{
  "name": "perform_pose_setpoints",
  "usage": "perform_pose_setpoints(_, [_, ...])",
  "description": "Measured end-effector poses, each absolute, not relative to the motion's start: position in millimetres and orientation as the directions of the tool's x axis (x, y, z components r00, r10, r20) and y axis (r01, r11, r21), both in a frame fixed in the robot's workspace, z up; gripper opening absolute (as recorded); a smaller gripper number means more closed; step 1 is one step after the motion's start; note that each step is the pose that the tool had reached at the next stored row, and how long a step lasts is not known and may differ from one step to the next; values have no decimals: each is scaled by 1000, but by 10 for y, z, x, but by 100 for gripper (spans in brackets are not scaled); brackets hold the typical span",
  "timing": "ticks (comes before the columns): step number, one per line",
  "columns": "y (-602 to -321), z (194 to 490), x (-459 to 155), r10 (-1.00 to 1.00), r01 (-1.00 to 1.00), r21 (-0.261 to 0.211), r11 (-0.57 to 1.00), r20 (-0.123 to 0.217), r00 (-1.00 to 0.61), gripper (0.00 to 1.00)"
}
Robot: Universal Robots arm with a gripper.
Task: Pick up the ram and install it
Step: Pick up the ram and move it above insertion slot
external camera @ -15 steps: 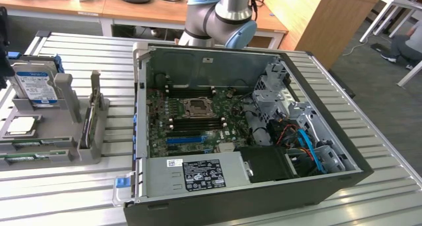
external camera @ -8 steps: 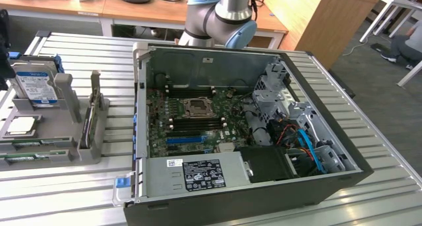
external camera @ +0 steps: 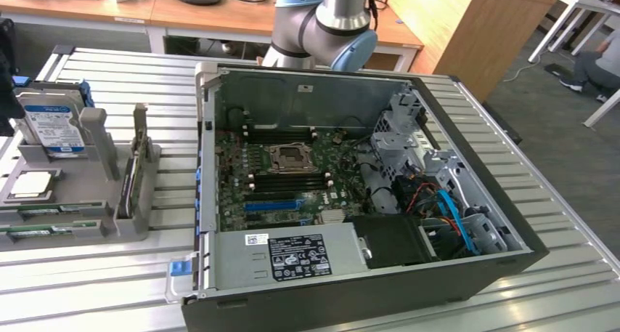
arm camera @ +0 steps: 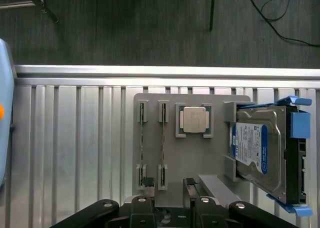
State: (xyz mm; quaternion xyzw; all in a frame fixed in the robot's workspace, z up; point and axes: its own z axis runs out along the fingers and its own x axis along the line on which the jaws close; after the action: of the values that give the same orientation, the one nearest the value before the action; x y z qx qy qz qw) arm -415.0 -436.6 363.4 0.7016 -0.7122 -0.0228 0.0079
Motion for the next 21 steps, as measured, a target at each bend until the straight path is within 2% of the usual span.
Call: perform_pose_setpoints(21, [-4366, 3479, -4150, -1000, -999, 44, 15, -21, -15, 36])
